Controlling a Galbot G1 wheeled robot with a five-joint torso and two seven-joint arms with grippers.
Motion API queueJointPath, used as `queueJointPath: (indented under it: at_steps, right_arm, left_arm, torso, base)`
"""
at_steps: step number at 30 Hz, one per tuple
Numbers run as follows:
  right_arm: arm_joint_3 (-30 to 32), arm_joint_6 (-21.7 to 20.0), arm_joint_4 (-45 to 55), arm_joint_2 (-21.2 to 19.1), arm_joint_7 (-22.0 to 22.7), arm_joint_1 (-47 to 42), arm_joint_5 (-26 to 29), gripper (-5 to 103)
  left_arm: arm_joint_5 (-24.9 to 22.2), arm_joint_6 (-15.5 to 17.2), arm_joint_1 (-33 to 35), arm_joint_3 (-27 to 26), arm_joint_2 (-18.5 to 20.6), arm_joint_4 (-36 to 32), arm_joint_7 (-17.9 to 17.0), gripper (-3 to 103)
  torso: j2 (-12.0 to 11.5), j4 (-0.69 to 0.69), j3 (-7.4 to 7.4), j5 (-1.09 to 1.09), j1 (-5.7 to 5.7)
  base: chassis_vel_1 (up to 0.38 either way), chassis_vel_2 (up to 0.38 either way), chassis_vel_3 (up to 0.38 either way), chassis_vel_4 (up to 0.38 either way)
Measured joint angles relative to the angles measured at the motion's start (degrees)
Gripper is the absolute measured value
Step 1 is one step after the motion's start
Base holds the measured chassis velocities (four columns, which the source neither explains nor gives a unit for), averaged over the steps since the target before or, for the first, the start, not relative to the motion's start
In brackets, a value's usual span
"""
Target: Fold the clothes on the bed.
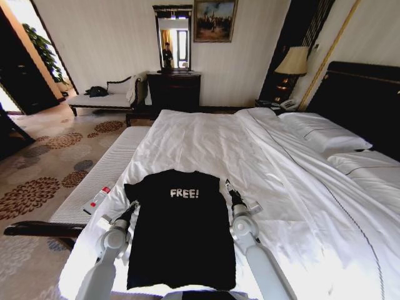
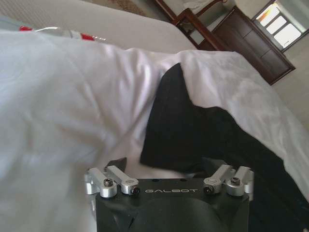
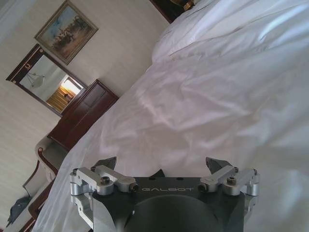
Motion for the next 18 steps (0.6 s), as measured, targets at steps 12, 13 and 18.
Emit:
queueJointPath:
  at_steps: [12, 13, 18]
  right_arm:
    - [-0.19, 0.00, -0.10, -0.24, 0.08, 0.07, -0.10, 100]
    - [-0.12, 0.00, -0.07, -0.27, 0.08, -0.01, -0.10, 100]
    - [0.17, 0.00, 0.03, -0.44, 0.10, -0.19, -0.12, 100]
  left_arm:
    - [1.20, -0.41, -6.08, 1.09, -0.65, 6.30, 0.39, 100]
    - [1.26, -0.41, -6.50, 1.11, -0.86, 6.54, 0.51, 100]
    - [1.97, -1.02, -7.49, 1.20, -1.59, 7.97, 1.00, 90]
  torso:
    - [0.00, 0.00, 0.01, -0.01, 0.00]
    - [0.00, -0.01, 0.01, -0.01, 0.01]
    - [0.00, 0.00, 0.01, 0.00, 0.00]
  base:
    - [0.000, 0.000, 0.000, 0.000]
    - [0.000, 0.000, 0.000, 0.000]
    - [0.000, 0.000, 0.000, 0.000]
